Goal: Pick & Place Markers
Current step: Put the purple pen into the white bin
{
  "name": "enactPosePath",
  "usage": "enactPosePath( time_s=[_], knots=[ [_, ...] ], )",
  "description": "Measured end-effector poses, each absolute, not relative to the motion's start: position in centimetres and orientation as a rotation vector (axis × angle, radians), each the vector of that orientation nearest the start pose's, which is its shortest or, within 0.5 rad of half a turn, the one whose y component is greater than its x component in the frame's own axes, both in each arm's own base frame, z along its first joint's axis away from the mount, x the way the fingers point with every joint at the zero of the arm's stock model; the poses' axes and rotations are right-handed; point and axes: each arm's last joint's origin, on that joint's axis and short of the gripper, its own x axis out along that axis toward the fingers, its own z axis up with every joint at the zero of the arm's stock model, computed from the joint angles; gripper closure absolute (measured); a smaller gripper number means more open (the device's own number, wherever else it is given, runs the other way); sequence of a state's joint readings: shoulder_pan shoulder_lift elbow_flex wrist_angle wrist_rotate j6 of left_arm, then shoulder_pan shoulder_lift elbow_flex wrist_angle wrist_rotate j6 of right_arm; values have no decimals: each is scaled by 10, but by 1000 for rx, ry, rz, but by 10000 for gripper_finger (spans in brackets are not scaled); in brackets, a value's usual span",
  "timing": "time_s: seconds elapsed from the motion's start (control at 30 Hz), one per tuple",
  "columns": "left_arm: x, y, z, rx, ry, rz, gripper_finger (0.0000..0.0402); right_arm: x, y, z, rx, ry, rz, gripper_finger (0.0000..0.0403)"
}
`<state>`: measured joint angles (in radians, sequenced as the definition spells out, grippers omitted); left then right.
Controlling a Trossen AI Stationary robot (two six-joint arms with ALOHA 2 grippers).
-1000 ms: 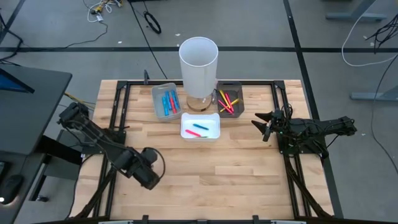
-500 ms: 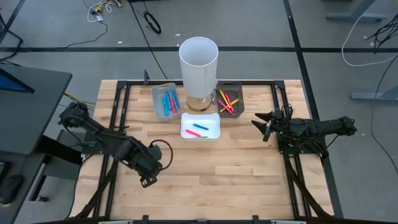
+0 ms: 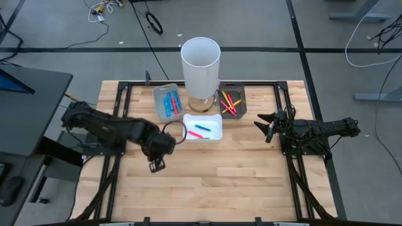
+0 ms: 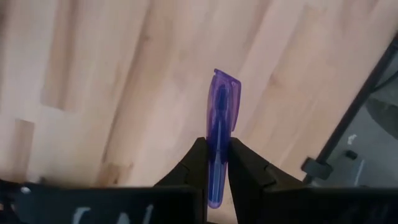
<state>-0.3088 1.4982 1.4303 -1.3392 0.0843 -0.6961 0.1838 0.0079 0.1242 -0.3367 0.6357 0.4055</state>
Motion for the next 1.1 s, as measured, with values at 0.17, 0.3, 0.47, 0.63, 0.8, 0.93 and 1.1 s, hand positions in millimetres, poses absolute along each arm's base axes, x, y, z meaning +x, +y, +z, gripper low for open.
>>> enactPosePath(
  time_s=[0.17, 0.3, 0.47, 0.63, 0.8, 0.93, 1.1],
  knots=[
    [267, -59, 315, -357, 1453, 176, 360, 83, -2, 174, 309, 109, -484, 160],
    [282, -41, 325, -324, 1410, 166, 360, 83, -2, 174, 309, 109, -484, 160],
    [300, -21, 336, -312, 1374, 165, 360, 83, -2, 174, 309, 110, -484, 160],
    [320, -5, 342, -286, 1355, 155, 361, 83, -2, 174, 308, 110, -484, 160],
    [338, 9, 343, -264, 1351, 166, 361, 83, -2, 174, 309, 110, -484, 160],
    [351, 19, 340, -231, 1363, 165, 361, 83, -2, 174, 308, 110, -484, 160],
    [366, 36, 332, -163, 1388, 193, 361, 83, -2, 174, 308, 110, -484, 160]
  ],
)
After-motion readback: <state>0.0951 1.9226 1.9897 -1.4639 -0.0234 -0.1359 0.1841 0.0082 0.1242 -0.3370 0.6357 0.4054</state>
